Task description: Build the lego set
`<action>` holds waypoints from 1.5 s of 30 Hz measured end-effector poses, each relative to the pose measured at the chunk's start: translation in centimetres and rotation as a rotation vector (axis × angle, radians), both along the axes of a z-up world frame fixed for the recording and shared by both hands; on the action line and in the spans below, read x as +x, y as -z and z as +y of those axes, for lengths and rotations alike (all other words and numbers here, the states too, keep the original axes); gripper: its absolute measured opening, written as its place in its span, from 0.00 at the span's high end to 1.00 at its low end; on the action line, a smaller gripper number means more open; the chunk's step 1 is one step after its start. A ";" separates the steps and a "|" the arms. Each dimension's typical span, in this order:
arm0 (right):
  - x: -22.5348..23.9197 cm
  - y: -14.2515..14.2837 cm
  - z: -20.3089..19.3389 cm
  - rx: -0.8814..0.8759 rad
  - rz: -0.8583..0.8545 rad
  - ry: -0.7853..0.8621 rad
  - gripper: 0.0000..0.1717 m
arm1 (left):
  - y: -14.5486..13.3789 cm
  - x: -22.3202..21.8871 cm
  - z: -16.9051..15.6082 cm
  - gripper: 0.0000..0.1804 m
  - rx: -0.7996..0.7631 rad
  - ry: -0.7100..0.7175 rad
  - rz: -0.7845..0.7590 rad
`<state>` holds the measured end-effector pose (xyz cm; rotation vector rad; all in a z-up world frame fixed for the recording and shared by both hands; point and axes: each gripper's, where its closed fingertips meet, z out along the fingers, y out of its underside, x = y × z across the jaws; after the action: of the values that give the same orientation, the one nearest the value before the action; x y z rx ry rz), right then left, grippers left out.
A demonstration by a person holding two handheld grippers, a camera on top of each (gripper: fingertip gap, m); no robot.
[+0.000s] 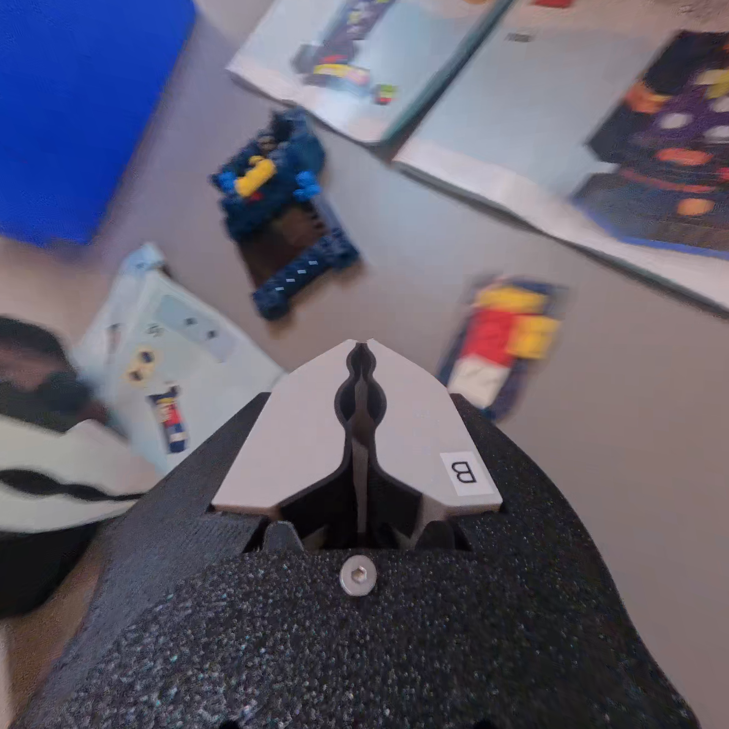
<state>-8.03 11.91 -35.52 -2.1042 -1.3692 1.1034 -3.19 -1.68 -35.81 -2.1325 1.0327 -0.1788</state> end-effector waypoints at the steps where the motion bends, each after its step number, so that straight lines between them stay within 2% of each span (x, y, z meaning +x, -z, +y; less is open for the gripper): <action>1: -0.3 -0.6 -1.1 -0.047 0.058 -0.035 1.00 | 0.0 0.0 0.0 1.00 -0.003 -0.002 -0.005; 4: -0.4 -3.3 -2.9 -0.003 0.213 -0.112 1.00 | 0.0 0.0 0.0 1.00 -0.007 0.000 -0.010; 8: 0.1 -3.2 -6.7 -0.036 0.236 -0.339 0.98 | -0.1 0.1 0.0 1.00 0.000 0.014 -0.031; 10: 1.0 -1.9 -8.8 -0.090 0.153 -0.472 0.96 | -0.1 -0.1 -0.1 1.00 -0.001 0.019 -0.038; 12: 1.8 -0.3 -9.6 -0.114 0.030 -0.512 0.95 | -0.2 -1.2 -0.2 0.97 -0.017 -0.010 -0.033; 14: 2.0 -0.1 -9.4 -0.100 0.019 -0.497 0.99 | -0.2 -3.1 -0.4 0.97 -0.055 -0.096 -0.049; 17: 2.2 0.0 -9.3 -0.045 0.017 -0.484 1.00 | -0.1 -6.5 -1.0 0.99 -0.133 -0.266 -0.099; 18: 2.3 0.0 -9.3 -0.032 0.017 -0.481 1.00 | -0.2 -8.1 -1.1 0.99 -0.114 -0.335 -0.065; 20: 2.6 0.0 -9.3 -0.033 0.017 -0.478 1.00 | -1.3 -11.7 -1.6 0.97 0.010 -0.478 0.081; 21: 2.7 0.0 -9.3 -0.043 0.019 -0.477 1.00 | -3.3 -12.7 -1.8 0.96 0.151 -0.512 0.112; 23: 3.0 -0.1 -9.3 -0.068 0.024 -0.477 1.00 | -9.1 -14.4 -3.3 0.92 0.497 -0.588 0.098; 24: 3.1 -0.2 -9.3 -0.080 0.027 -0.477 0.99 | -11.1 -15.6 -4.8 0.89 0.597 -0.618 0.119; 25: 3.1 -0.2 -9.4 -0.087 0.027 -0.477 0.99 | -12.1 -17.6 -6.6 0.84 0.630 -0.668 0.169; 27: 3.1 -0.2 -9.4 -0.090 0.028 -0.484 0.98 | -10.8 -21.6 -10.0 0.70 0.501 -0.714 0.298; 29: 3.2 -0.3 -9.6 -0.099 0.034 -0.495 0.96 | -8.0 -25.3 -13.3 0.64 0.299 -0.720 0.411; 32: 3.2 -0.3 -9.6 -0.098 0.035 -0.497 0.96 | -4.7 -29.0 -16.6 0.67 0.061 -0.656 0.487; 34: 3.2 -0.3 -9.6 -0.094 0.036 -0.497 0.96 | -2.4 -30.3 -18.8 0.76 -0.157 -0.625 0.515; 35: 3.2 -0.3 -9.6 -0.095 0.036 -0.497 0.96 | -2.0 -31.1 -19.1 0.80 -0.197 -0.634 0.553; 37: 3.2 -0.3 -9.6 -0.098 0.035 -0.496 0.96 | -1.8 -31.1 -19.2 0.81 -0.234 -0.647 0.565; 39: 3.2 -0.3 -9.6 -0.100 0.034 -0.493 0.96 | -1.6 -30.5 -19.8 0.80 -0.341 -0.819 0.549; 41: 3.2 -0.3 -9.6 -0.104 0.033 -0.490 0.97 | -1.4 -28.1 -19.7 0.81 -0.413 -0.959 0.502; 45: 3.1 -0.3 -9.5 -0.115 0.032 -0.488 0.97 | -1.6 -22.5 -17.2 0.85 -0.367 -0.930 0.437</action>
<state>-4.89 2.37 -35.26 -1.8608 -1.9047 1.4198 -25.73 -18.88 -34.17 -2.8319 0.1226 0.6076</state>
